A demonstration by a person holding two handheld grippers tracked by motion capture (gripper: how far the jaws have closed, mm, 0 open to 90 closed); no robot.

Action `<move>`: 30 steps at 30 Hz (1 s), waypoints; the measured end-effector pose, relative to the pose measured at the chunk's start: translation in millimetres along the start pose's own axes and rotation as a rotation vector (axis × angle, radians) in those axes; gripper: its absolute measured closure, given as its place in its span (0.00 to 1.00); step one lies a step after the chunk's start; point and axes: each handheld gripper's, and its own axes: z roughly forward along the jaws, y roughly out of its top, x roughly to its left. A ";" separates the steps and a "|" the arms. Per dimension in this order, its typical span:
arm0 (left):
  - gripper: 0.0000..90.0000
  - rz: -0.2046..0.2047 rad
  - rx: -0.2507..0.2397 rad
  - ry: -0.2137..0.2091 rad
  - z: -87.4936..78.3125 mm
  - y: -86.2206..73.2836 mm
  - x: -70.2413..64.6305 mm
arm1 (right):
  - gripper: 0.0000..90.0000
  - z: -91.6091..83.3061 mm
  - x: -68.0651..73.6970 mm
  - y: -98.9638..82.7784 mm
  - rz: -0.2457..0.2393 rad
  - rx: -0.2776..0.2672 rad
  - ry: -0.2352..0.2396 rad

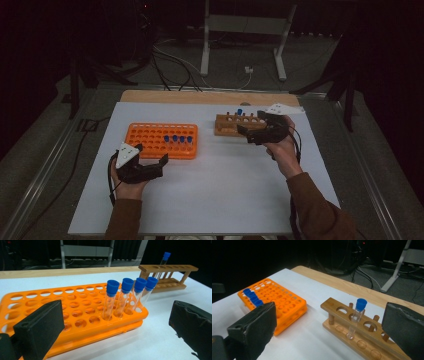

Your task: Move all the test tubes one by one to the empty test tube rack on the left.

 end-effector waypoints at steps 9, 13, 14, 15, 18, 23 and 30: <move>0.01 0.017 0.007 0.002 -0.6 -3.3 -1.3 | 0.00 12.8 -9.5 5.7 0.012 0.011 -0.022; 0.01 0.020 0.008 0.011 0.9 -5.6 -1.8 | 0.00 18.5 -16.5 7.7 0.022 0.022 -0.037; 0.01 0.021 0.007 0.015 1.8 -6.7 -2.3 | 0.00 20.1 -18.0 8.4 0.022 0.022 -0.042; 0.01 0.025 0.010 0.017 2.9 -7.8 -2.6 | 0.00 21.7 -19.4 9.0 0.021 0.023 -0.047; 0.01 0.032 0.017 0.021 7.1 -9.9 -3.6 | 0.00 27.5 -23.7 10.8 0.027 0.035 -0.062; 0.01 0.042 0.018 0.032 7.0 -11.0 -3.6 | 0.00 37.1 -30.8 10.8 0.045 0.031 -0.091; 0.01 0.027 0.020 0.033 8.1 -13.0 -2.8 | 0.07 52.8 -37.3 5.1 0.071 0.037 -0.111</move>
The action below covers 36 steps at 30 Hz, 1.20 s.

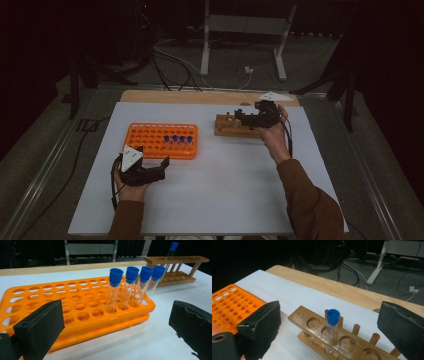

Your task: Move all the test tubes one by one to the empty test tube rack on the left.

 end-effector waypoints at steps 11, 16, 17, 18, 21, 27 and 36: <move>0.01 0.001 0.007 -0.010 2.2 -1.1 -2.3 | 0.30 27.1 -4.0 -11.6 0.006 0.066 -0.051; 0.01 0.008 0.009 -0.015 3.0 -1.2 -3.6 | 0.56 36.7 -3.3 -16.0 -0.010 0.080 -0.061; 0.01 0.009 0.010 -0.015 3.0 -1.2 -3.6 | 0.61 38.1 -2.8 -16.7 -0.013 0.082 -0.062; 0.01 0.008 0.010 -0.015 3.0 -1.3 -3.5 | 0.64 39.4 -2.1 -17.4 -0.017 0.084 -0.061; 0.01 0.003 0.009 -0.017 2.8 -1.3 -3.1 | 0.73 43.3 1.9 -19.4 -0.053 0.105 -0.080; 0.01 0.001 0.010 -0.021 3.1 -1.5 -3.5 | 0.84 47.3 6.6 -23.0 -0.075 0.110 -0.092; 0.01 0.004 0.015 -0.022 4.0 -1.9 -3.8 | 0.85 46.3 9.2 -24.4 -0.071 0.090 -0.097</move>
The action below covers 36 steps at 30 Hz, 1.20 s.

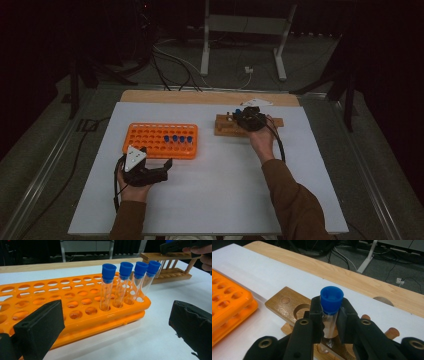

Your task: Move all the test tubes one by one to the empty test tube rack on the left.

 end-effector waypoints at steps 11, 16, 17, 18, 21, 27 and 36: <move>0.01 0.000 0.004 0.000 0.5 -0.3 -0.2 | 0.86 -13.9 -3.6 7.6 -0.004 -0.049 0.003; 0.01 0.001 0.009 0.000 1.1 -0.6 -0.2 | 0.86 -22.1 -5.0 13.0 -0.006 -0.074 0.005; 0.01 0.001 0.010 0.001 1.2 -0.7 -0.3 | 0.86 -23.8 -5.1 14.5 -0.007 -0.081 0.007; 0.01 0.001 0.010 0.000 1.3 -0.7 -0.4 | 0.86 -25.6 -4.9 15.9 -0.007 -0.086 0.006; 0.01 0.001 0.011 -0.001 1.6 -0.9 -0.6 | 0.86 -29.8 -4.8 20.1 -0.017 -0.094 0.009; 0.01 0.001 0.011 -0.002 1.6 -1.0 -0.6 | 0.86 -36.7 -4.9 26.0 -0.023 -0.110 0.011; 0.01 -0.001 0.011 -0.002 1.9 -1.3 -0.5 | 0.86 -47.3 -6.0 32.4 -0.017 -0.140 0.034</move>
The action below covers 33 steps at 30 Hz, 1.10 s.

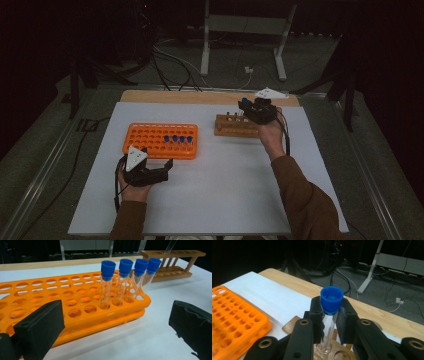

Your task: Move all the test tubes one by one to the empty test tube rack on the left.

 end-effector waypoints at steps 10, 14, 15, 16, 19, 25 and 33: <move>0.01 0.001 0.002 0.001 0.6 -0.1 -0.8 | 0.86 -13.3 3.5 2.7 -0.015 -0.005 0.033; 0.01 0.001 0.003 0.002 0.7 -0.2 -0.9 | 0.85 -17.9 6.2 1.1 -0.032 -0.001 0.048; 0.01 0.001 0.003 0.002 0.8 -0.3 -1.0 | 0.86 -18.8 7.1 0.6 -0.034 0.000 0.051; 0.01 0.000 0.003 0.001 0.9 -0.3 -1.0 | 0.86 -19.8 7.8 0.0 -0.040 0.003 0.056; 0.01 0.001 0.005 0.001 1.6 -0.4 -0.9 | 0.85 -22.9 9.6 -1.8 -0.046 0.009 0.068; 0.01 -0.002 0.005 0.000 2.3 -0.4 -1.2 | 0.85 -29.2 11.8 -7.5 -0.033 0.010 0.108; 0.01 -0.002 0.003 0.000 2.3 -0.1 -1.0 | 0.85 -32.5 16.1 -12.2 -0.021 0.022 0.152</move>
